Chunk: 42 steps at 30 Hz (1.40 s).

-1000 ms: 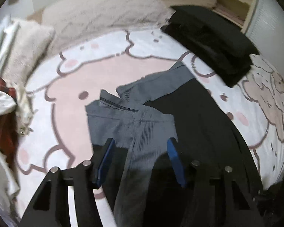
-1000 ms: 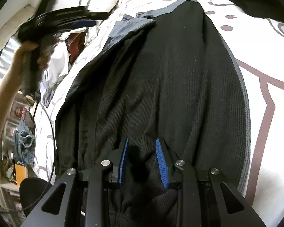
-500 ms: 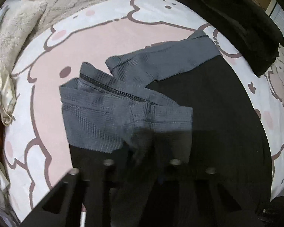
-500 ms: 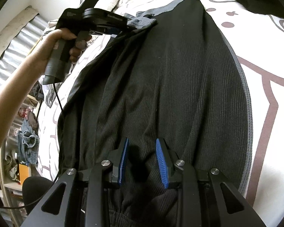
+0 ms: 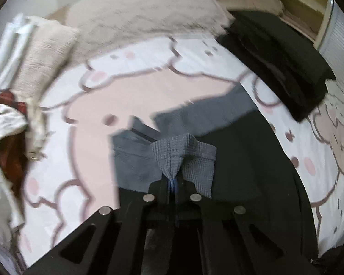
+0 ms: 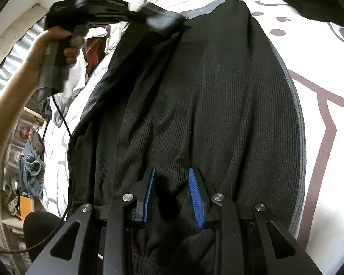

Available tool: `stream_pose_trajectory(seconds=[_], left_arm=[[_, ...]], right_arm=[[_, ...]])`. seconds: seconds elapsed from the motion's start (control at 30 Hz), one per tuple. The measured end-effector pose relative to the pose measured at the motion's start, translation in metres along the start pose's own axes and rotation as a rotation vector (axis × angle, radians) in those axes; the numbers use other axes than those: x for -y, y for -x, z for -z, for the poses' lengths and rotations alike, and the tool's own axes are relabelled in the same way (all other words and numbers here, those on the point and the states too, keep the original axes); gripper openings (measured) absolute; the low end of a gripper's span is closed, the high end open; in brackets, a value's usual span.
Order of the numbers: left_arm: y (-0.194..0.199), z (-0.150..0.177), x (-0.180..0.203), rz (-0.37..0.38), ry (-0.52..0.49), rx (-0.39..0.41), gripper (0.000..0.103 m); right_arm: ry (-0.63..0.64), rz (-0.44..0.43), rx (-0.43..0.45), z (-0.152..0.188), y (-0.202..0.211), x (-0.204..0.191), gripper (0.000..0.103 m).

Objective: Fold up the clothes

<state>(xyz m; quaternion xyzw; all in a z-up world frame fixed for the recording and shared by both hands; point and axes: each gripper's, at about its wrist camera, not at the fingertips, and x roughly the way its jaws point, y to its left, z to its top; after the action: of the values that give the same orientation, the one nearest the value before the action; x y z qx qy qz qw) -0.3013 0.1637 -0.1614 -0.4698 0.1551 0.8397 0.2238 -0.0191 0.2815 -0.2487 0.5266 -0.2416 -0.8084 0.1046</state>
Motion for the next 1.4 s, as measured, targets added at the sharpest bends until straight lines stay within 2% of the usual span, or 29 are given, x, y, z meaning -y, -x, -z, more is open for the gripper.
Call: stream_pose_trajectory(seconds=[0.17, 0.33, 0.43, 0.57, 0.6, 0.63, 0.7, 0.73, 0.77, 0.83, 0.97, 1.07, 1.17, 1.27, 1.33, 1.4], left_arm=[[0.031, 0.006, -0.072, -0.215, 0.064, 0.074, 0.003], [0.017, 0.026, -0.145, -0.399, 0.143, 0.029, 0.003], [-0.006, 0.039, -0.168, -0.444, 0.176, -0.013, 0.003], [-0.046, 0.050, -0.180, -0.478, 0.166, -0.089, 0.004], [-0.055, 0.053, -0.181, -0.476, 0.168, -0.115, 0.004], [-0.064, 0.056, -0.183, -0.472, 0.171, -0.144, 0.009], [-0.070, 0.061, -0.188, -0.471, 0.194, -0.162, 0.011], [-0.071, 0.063, -0.191, -0.470, 0.207, -0.167, 0.025], [-0.073, 0.065, -0.193, -0.470, 0.220, -0.172, 0.045], [-0.063, 0.069, -0.200, -0.450, 0.258, -0.142, 0.068], [-0.032, 0.086, -0.212, -0.390, 0.337, -0.107, 0.069], [-0.003, 0.115, -0.211, -0.299, 0.405, -0.104, 0.069], [0.026, 0.151, -0.190, -0.201, 0.421, -0.119, 0.069], [0.062, 0.181, -0.139, -0.108, 0.289, -0.113, 0.069], [0.088, 0.200, -0.097, -0.069, 0.135, -0.098, 0.069], [0.113, 0.218, -0.055, -0.034, -0.021, -0.078, 0.069]], right_arm=[[0.003, 0.006, 0.001, 0.000, -0.001, -0.003, 0.030], [0.008, 0.013, 0.001, 0.001, -0.002, -0.003, 0.029], [0.009, 0.016, 0.002, 0.001, -0.003, -0.004, 0.029], [0.004, 0.014, 0.000, 0.001, -0.004, -0.002, 0.030], [0.002, 0.014, -0.001, 0.001, -0.005, -0.002, 0.030], [0.002, 0.015, -0.003, 0.001, -0.005, -0.001, 0.030], [0.002, 0.016, -0.005, 0.000, -0.006, -0.001, 0.030], [0.001, 0.015, -0.006, 0.000, -0.006, -0.001, 0.030], [-0.001, 0.014, -0.006, 0.000, -0.006, -0.001, 0.030], [-0.007, 0.010, -0.007, 0.000, -0.005, 0.000, 0.030], [-0.011, 0.006, -0.009, -0.001, -0.005, 0.001, 0.030], [0.007, 0.021, -0.008, 0.001, -0.005, -0.003, 0.030], [0.021, 0.036, 0.009, 0.001, 0.001, -0.007, 0.030], [0.010, 0.045, 0.065, 0.002, 0.023, -0.009, 0.030], [0.012, 0.044, 0.135, 0.005, 0.051, -0.011, 0.030], [0.042, 0.091, 0.178, 0.014, 0.079, -0.014, 0.030]])
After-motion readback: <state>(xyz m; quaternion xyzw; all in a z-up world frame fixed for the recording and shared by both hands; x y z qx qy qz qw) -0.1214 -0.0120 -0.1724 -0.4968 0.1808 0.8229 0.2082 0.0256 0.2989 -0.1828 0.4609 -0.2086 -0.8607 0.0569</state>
